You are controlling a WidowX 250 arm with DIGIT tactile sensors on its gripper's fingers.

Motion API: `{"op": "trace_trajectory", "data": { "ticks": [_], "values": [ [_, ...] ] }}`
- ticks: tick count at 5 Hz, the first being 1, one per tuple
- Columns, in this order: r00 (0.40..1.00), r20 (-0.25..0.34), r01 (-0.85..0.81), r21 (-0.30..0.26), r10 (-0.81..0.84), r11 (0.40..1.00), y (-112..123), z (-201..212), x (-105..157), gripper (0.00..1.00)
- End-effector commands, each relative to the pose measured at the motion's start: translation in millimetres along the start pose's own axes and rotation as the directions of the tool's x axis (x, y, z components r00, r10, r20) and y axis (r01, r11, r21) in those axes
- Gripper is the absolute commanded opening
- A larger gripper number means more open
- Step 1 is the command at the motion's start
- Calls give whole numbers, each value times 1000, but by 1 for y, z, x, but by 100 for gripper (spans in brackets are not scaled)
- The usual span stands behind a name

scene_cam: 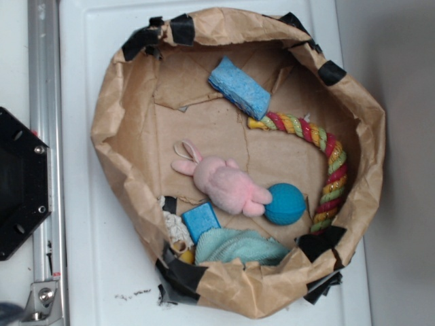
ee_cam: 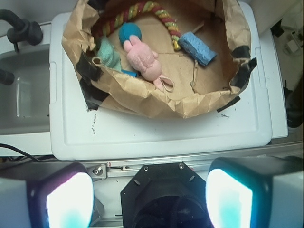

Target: Grab the pink bunny.

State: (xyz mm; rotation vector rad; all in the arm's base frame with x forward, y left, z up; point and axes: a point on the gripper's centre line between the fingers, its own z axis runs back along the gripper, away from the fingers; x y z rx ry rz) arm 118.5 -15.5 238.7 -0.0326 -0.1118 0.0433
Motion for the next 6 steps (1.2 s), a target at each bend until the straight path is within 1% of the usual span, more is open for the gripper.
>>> {"op": "trace_trajectory", "data": {
  "ticks": [1, 2, 3, 4, 5, 6],
  "values": [
    [931, 260, 259, 19, -255, 966, 21, -72, 97, 100],
    [930, 236, 298, -31, -283, 954, 19, -93, 128, 100],
    [927, 172, 344, -44, -332, 938, 8, -119, 130, 100],
    [909, 41, 416, -75, -414, 906, -4, -170, 111, 100],
    [878, 16, 478, -113, -479, 871, -11, -219, 102, 100],
    [864, 47, 504, -122, -502, 855, -16, -235, 101, 0]
  ]
}}
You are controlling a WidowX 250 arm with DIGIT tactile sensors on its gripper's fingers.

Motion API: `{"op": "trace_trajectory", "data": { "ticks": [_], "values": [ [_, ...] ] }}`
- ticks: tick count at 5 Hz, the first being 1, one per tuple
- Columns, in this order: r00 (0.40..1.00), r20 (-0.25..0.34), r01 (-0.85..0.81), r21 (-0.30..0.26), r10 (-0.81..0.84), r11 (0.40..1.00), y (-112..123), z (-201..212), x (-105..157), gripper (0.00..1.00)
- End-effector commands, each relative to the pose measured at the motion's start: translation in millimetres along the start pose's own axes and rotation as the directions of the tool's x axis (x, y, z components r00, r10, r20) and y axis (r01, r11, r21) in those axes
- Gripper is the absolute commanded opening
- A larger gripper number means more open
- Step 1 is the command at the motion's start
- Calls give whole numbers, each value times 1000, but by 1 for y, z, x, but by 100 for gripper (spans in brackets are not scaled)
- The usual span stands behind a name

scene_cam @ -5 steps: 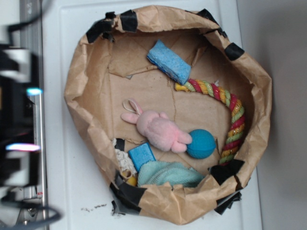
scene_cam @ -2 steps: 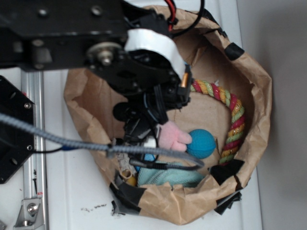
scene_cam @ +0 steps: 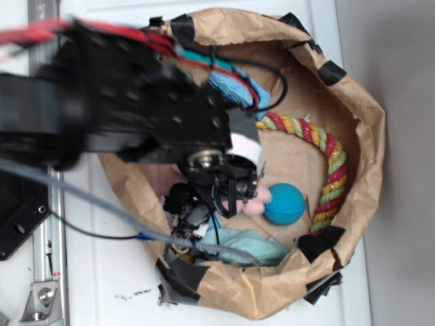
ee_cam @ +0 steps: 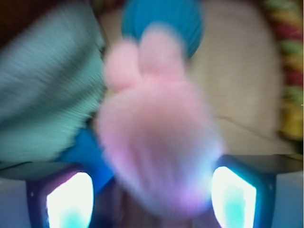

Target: Grab the pink bunny.

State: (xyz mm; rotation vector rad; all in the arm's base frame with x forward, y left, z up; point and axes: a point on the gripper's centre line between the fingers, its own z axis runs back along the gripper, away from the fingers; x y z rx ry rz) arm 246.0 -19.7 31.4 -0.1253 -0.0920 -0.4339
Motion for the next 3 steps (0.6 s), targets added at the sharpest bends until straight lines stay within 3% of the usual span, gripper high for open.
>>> {"op": "trace_trajectory", "data": {
  "ticks": [1, 3],
  "values": [
    [994, 112, 11, 82, -20, 997, -5, 17, 8, 0],
    [960, 197, -244, 257, 197, 935, 26, 123, 2, 0]
  ]
}}
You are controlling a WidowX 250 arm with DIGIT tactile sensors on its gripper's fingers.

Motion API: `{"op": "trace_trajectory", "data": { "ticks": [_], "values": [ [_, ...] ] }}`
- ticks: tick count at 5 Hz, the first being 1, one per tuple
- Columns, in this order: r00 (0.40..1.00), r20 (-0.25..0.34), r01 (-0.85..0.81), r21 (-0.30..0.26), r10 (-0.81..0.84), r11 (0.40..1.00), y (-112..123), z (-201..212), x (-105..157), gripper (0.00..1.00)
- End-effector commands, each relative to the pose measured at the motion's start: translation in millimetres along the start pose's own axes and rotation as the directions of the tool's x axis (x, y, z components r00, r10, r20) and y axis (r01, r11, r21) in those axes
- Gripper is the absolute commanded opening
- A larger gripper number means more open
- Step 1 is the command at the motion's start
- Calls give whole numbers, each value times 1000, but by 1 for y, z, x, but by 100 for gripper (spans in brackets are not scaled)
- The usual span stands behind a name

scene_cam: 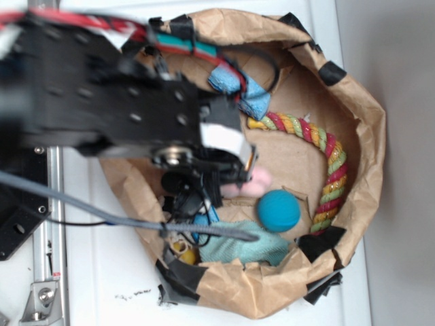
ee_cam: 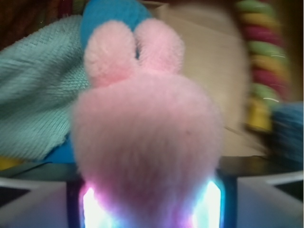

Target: Grab the pink bunny.

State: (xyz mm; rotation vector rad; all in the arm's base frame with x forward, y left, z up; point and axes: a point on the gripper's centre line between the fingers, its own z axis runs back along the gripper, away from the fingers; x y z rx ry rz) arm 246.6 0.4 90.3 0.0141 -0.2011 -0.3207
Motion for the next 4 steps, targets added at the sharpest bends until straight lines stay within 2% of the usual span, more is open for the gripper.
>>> {"op": "trace_trajectory", "data": {
  "ticks": [1, 2, 3, 4],
  "values": [
    [943, -8, -321, 253, 334, 912, 38, 111, 6, 0],
    [826, 60, -558, 225, 561, 798, 31, 127, 0, 0],
    [750, 27, -649, 226, 661, 727, 26, 117, 3, 0],
    [772, 12, -624, 205, 635, 754, 23, 112, 2, 0]
  ]
}}
